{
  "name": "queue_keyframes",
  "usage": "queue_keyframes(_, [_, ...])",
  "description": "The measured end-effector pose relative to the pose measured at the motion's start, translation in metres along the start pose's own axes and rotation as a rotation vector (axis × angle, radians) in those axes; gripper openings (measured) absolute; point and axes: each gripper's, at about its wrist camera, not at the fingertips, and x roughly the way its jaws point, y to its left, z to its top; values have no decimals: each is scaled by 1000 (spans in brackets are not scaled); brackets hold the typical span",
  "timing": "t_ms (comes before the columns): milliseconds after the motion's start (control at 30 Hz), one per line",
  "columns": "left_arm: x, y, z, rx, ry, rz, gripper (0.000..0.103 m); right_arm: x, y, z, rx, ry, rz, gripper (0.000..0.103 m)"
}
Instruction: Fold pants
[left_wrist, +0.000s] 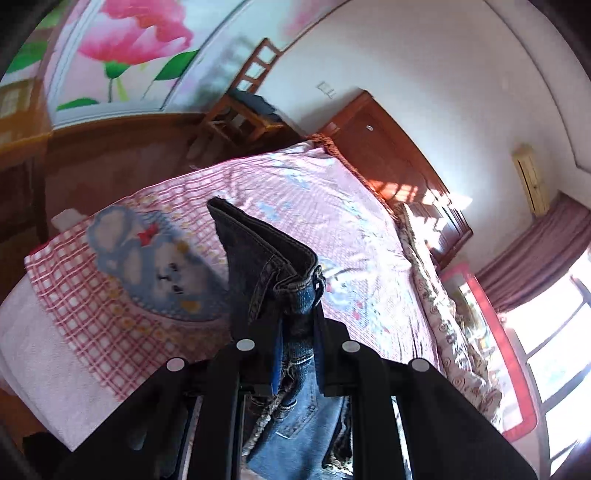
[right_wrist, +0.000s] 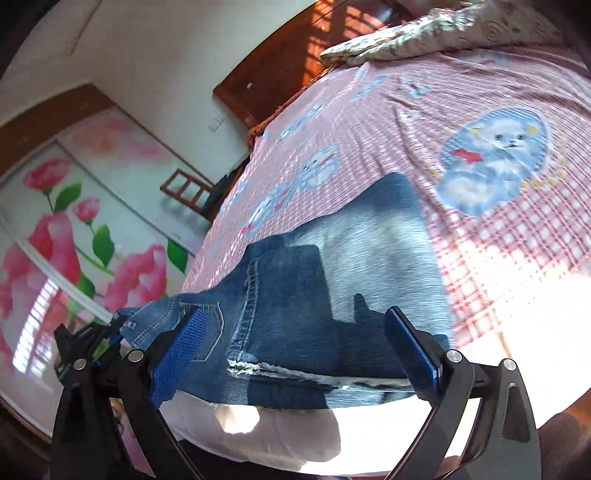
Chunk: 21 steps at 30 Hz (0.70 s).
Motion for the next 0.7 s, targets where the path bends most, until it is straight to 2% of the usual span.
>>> queue_keyframes(133, [1,-67,-23,177,22,-104,12,-35,-56,-9,140,-106,53,96])
queue_keyframes(233, [5,-117,-50,304,61,-186,12,-49,-95,-21,340,-186,135,96])
queue_keyframes(300, [12,-144,-75,383,109,-235,12,-55,-106,-23,406,-246,211,96])
queue_keyframes(433, [33,-186,-138,547,219,-292,12,-55,-120,-23,478,-273,245,96])
queue_keyframes(567, [45,-204,-206,692,334,-303,12,-55,-126,-25,495,-266,258,96])
queue_keyframes(633, [54,-205,-240,798,380,-259,12,-53,-125,-25,487,-252,257,96])
queue_keyframes(700, [65,-201,-261,858,408,-229,13,-50,-123,-24,472,-240,257,96])
